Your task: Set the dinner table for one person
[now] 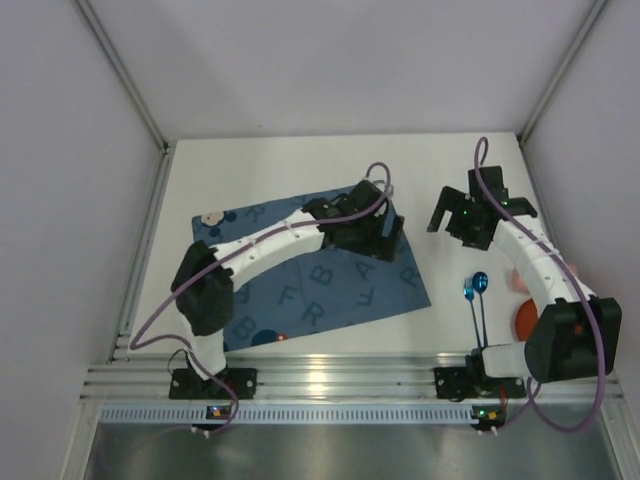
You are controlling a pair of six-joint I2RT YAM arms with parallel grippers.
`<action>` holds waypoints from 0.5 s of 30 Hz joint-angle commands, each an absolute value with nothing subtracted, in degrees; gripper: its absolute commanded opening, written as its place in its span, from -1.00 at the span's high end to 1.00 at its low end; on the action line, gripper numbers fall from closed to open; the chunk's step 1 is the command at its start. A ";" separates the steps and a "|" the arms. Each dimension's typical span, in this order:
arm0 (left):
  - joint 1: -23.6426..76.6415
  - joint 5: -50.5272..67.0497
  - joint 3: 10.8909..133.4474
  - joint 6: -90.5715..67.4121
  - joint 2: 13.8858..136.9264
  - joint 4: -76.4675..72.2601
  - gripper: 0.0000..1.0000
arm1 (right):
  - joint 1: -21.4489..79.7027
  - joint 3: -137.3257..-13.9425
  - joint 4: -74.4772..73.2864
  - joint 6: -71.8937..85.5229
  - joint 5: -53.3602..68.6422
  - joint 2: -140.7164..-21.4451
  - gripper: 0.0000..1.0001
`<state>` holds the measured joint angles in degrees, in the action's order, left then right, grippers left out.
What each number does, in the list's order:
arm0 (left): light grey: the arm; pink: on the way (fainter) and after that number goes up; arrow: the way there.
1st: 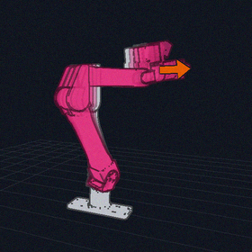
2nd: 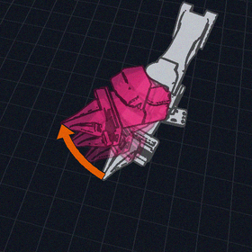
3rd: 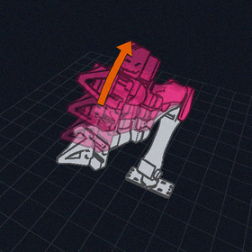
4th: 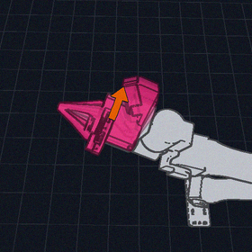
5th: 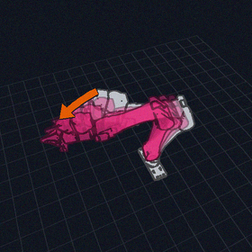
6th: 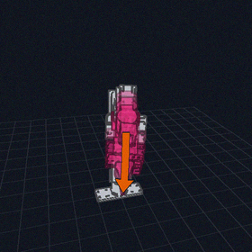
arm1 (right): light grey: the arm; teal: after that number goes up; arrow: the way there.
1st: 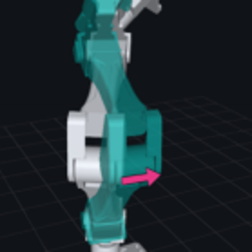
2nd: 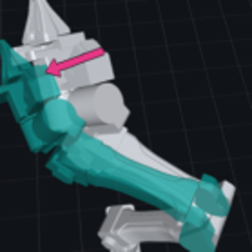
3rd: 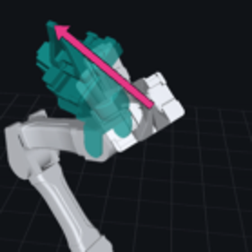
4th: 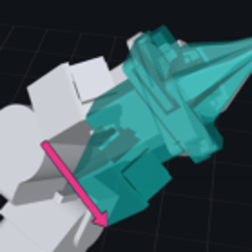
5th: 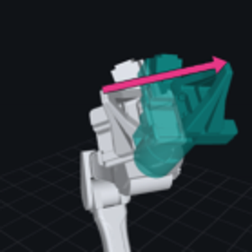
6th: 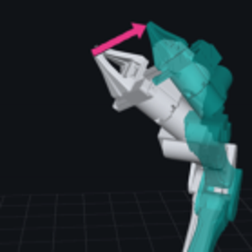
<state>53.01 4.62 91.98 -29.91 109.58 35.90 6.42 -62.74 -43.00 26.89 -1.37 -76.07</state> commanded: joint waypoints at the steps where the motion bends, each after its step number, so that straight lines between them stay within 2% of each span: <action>1: 49.42 -5.61 91.15 -33.21 97.67 41.63 -0.97 | 6.15 -65.22 -39.65 29.70 8.06 -79.01 -0.98; 3: 45.64 -7.20 88.26 -34.97 91.51 43.15 -0.97 | 8.77 -65.39 -34.12 30.40 15.77 -81.81 -0.96; 7: 29.50 -6.06 70.69 -37.09 81.23 40.26 -0.97 | 16.16 -74.07 -31.99 29.97 18.98 -91.03 -0.88; 10: 22.09 -5.80 63.12 -35.34 77.88 39.64 -0.97 | 19.77 -82.31 -31.99 30.15 21.00 -99.73 -0.58; 11: 20.76 -5.45 61.71 -34.98 77.87 39.20 -0.97 | 20.12 -84.35 -32.08 30.41 21.53 -101.76 -0.06; 13: 17.25 -4.05 57.86 -34.11 78.31 37.54 -0.97 | 20.74 -89.35 -32.17 31.81 23.02 -108.00 0.52; 14: 16.36 -1.52 56.61 -33.84 78.75 34.92 -0.97 | 20.83 -90.78 -32.17 32.43 23.38 -110.11 0.99; 15: 15.56 -0.54 54.86 -33.66 79.27 33.50 -0.97 | 20.92 -92.01 -32.17 33.21 23.90 -113.52 1.00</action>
<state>17.30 -4.51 57.95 -34.70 78.67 37.54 21.26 -87.72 -33.78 31.00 20.82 -108.51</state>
